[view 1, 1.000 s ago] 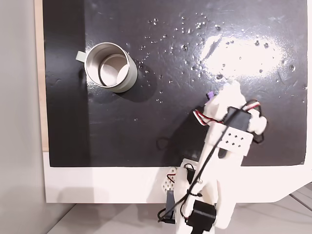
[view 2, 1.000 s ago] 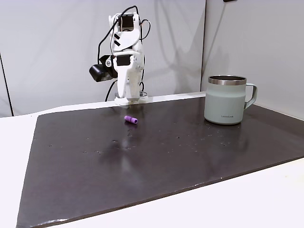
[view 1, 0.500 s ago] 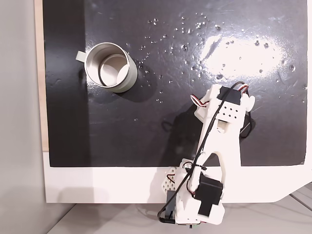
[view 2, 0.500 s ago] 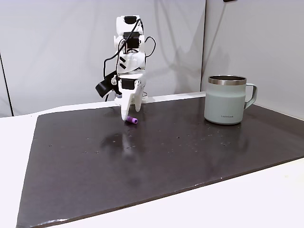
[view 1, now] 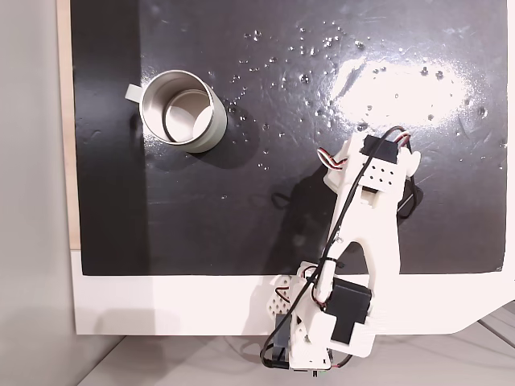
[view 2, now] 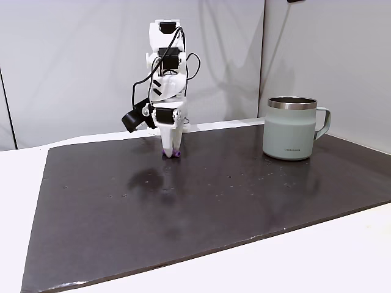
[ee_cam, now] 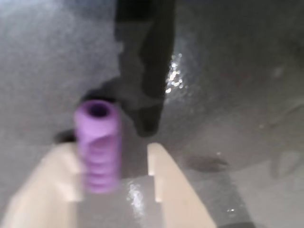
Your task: Grasp a pengrip and put it in the cup.
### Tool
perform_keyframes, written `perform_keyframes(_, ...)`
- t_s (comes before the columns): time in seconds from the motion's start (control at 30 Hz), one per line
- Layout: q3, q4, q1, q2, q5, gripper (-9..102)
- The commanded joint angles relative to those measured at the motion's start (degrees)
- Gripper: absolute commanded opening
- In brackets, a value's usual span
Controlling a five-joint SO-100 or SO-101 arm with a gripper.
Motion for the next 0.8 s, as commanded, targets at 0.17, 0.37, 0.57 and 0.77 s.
perform_keyframes(0.17,-0.4,4.8,-2.7,8.4,-1.3,0)
perform_keyframes(0.37,-0.4,9.9,-14.7,27.1,-2.8,0)
perform_keyframes(0.57,-1.3,18.9,-34.4,34.5,-4.2,0)
perform_keyframes(0.77,-2.8,19.9,-48.9,33.7,-3.3,0)
